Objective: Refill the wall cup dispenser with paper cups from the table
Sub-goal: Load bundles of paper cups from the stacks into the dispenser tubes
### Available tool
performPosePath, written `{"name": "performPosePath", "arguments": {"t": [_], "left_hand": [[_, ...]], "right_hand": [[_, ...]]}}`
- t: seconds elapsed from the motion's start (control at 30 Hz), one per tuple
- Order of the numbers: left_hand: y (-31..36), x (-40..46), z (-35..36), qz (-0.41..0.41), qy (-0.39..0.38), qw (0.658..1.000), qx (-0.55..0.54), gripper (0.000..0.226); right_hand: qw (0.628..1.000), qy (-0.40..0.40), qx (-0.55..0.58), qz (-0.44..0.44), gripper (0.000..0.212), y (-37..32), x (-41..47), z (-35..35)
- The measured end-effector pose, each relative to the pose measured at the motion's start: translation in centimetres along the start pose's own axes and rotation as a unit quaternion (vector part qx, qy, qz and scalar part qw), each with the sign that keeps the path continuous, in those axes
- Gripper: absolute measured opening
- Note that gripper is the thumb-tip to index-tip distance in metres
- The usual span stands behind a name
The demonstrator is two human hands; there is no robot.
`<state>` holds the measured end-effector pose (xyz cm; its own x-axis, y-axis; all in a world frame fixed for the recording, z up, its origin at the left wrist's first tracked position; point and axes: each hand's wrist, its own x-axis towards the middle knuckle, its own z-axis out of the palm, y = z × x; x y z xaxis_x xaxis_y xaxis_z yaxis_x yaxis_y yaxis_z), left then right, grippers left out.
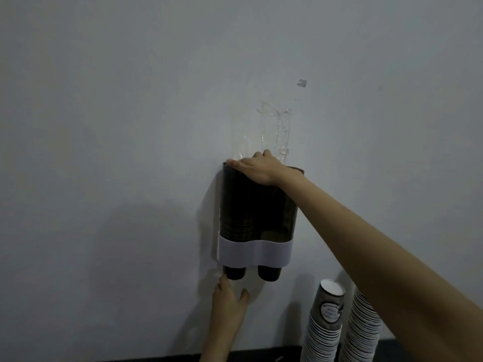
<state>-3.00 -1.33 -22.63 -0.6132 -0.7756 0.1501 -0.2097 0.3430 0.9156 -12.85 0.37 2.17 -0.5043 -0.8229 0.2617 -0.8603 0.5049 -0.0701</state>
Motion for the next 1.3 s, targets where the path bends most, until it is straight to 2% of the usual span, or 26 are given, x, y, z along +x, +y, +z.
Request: {"name": "performPosePath", "arguments": {"t": [0.17,0.37,0.63,0.77,0.93,1.1,1.17,1.3], "left_hand": [[0.2,0.0,0.6,0.013,-0.005,1.000,-0.024,0.060],[0.2,0.3,0.8,0.019,-0.005,1.000,-0.017,0.058],[-0.2,0.5,1.0,0.027,0.001,1.000,0.000,0.061],[-0.3,0.6,1.0,0.023,-0.002,1.000,0.008,0.059],[-0.4,0.8,1.2,0.025,0.002,1.000,0.011,0.061],[-0.6,0.9,1.4,0.028,0.002,1.000,0.013,0.064],[-0.6,1.0,1.3,0.026,0.000,1.000,0.018,0.065],[-0.8,1.0,1.3,0.031,-0.002,0.999,0.024,0.067]], "right_hand": [[1.000,-0.005,0.013,0.005,0.055,-0.5,-0.3,0.0],[1.000,-0.011,0.016,0.017,0.063,-1.0,0.0,-0.9],[0.999,-0.025,-0.029,0.025,0.055,-1.6,0.0,-2.1],[0.999,-0.021,-0.032,0.023,0.044,-1.3,0.4,-2.2],[0.999,-0.024,0.007,0.028,0.049,-0.9,0.4,-1.8],[0.998,-0.042,0.054,0.016,0.045,-0.4,-0.3,-1.1],[0.999,-0.013,0.044,-0.009,0.044,-0.3,-0.1,-0.7],[0.989,0.110,0.090,-0.049,0.042,0.7,0.2,0.4]]}}
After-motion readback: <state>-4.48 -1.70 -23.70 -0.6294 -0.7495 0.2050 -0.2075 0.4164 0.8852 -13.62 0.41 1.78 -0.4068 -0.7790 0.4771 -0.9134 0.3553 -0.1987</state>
